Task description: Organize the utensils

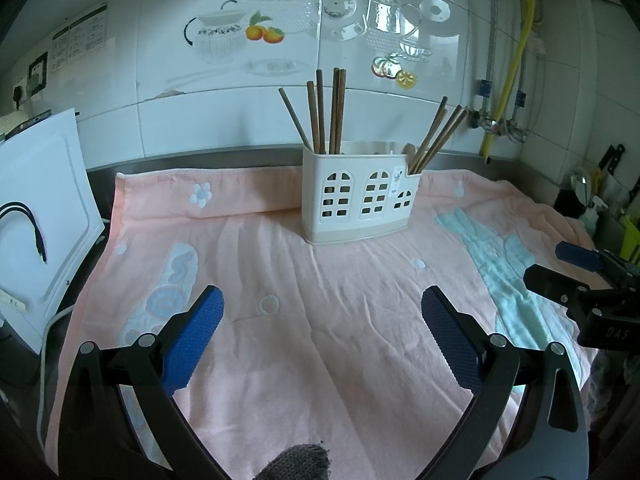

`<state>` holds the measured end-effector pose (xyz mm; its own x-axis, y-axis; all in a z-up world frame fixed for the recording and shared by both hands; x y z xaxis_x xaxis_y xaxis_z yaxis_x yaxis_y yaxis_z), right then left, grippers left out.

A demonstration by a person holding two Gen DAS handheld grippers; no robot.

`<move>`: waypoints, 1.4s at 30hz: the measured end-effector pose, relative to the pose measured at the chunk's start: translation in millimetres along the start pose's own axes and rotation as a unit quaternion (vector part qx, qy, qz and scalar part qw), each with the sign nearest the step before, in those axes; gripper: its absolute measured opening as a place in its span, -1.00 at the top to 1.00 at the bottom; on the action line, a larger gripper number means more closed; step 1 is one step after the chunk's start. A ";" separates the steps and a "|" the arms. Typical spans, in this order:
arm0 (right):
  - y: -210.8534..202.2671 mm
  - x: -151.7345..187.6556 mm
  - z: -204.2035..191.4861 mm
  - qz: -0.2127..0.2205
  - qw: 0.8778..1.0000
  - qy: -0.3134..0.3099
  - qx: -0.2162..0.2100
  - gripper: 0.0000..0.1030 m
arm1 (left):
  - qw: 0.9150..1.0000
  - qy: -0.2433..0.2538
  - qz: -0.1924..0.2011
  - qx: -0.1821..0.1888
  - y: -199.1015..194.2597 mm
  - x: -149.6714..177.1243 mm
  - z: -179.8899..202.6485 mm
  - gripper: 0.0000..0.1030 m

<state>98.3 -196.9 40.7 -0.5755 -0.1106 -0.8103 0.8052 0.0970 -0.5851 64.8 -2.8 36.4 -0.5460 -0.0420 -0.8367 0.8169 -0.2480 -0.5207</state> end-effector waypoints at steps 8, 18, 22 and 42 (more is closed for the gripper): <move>-0.3 0.7 -0.4 0.000 1.000 0.001 -0.001 -0.85 | 1.000 0.001 -0.001 -0.001 0.7 0.7 0.8 -0.90; -0.2 -0.2 -0.2 0.000 1.000 0.000 0.001 -0.85 | 1.000 0.000 -0.001 -0.001 0.7 1.1 1.6 -0.90; -0.4 0.6 -0.6 0.001 1.000 0.000 0.000 -0.85 | 1.000 0.000 -0.001 -0.002 0.5 1.2 2.2 -0.90; 1.0 2.0 -1.5 -0.003 1.000 -0.002 0.000 -0.85 | 1.000 -0.002 0.000 0.000 0.4 1.8 -2.3 -0.90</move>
<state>97.8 -195.6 38.5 -0.5798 -0.1146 -0.8067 0.8016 0.0968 -0.5899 64.6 -0.8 34.3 -0.5471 -0.0459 -0.8358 0.8168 -0.2478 -0.5211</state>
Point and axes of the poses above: each gripper's, at about its wrist camera, not at the fingertips, and y roughly the way its jaws point, z to its right, x to its underside, the point moved 4 cm from there along y, roughly the way its jaws point, and after that the axes turned 13 degrees about x, right-handed, at the moved point
